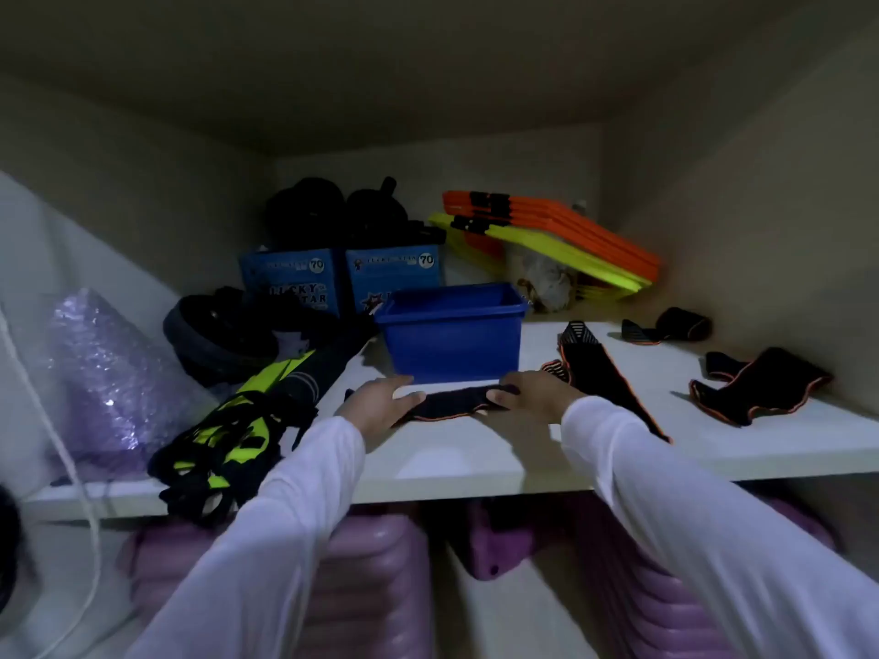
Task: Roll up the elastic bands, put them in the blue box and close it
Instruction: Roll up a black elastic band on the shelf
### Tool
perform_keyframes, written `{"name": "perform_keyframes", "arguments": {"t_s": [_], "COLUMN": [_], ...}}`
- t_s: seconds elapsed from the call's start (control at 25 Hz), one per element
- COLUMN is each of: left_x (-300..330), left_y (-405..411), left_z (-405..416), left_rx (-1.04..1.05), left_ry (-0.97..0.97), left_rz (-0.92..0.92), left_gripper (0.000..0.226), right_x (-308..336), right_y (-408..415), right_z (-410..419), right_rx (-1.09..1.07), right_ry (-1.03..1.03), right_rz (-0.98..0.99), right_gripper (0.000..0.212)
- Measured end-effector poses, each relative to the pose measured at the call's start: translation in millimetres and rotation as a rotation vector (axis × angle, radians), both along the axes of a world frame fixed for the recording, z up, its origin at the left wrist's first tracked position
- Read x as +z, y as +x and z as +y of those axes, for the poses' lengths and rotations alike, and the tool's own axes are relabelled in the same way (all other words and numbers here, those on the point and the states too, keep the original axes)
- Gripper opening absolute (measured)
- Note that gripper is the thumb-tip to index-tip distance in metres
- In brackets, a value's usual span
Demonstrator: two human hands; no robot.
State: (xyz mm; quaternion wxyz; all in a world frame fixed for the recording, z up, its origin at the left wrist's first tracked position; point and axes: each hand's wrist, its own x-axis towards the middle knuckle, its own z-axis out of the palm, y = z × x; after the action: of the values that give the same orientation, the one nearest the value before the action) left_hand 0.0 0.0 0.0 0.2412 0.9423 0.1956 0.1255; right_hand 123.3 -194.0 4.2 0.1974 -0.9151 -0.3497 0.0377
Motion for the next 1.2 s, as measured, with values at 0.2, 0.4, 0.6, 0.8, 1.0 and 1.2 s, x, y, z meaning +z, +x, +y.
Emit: {"name": "perform_keyframes", "arguments": {"t_s": [0.2,0.4,0.6,0.8,1.0,1.2], "left_x": [-30,-37,-29,-26,-28,-29], "left_y": [-10,-15,-32,-50,-61,-51], "left_z": [22,28,16,15,9,-1], "left_rx": [-0.007,-0.027,-0.205,-0.362,-0.433,-0.458], "left_ry": [0.035,0.287,0.346,0.028,-0.122,0.073], "left_rz": [0.033,-0.031,-0.055,0.008,-0.030,-0.221], "left_gripper": [0.038,0.037,0.048,0.052,0.032,0.039], "right_x": [-29,-38,-28,-30,-37,-22], "right_y": [-2,3,20,35,32,-37], "right_z": [33,40,26,16,11,9], "right_rx": [0.095,0.044,-0.012,-0.074,-0.162,0.351], "right_ry": [-0.049,-0.022,-0.064,-0.103,-0.060,0.287], "right_rz": [0.005,-0.141,-0.147,-0.200,-0.169,-0.147], "right_gripper": [0.047,0.042,0.038,0.027,0.034,0.037]}}
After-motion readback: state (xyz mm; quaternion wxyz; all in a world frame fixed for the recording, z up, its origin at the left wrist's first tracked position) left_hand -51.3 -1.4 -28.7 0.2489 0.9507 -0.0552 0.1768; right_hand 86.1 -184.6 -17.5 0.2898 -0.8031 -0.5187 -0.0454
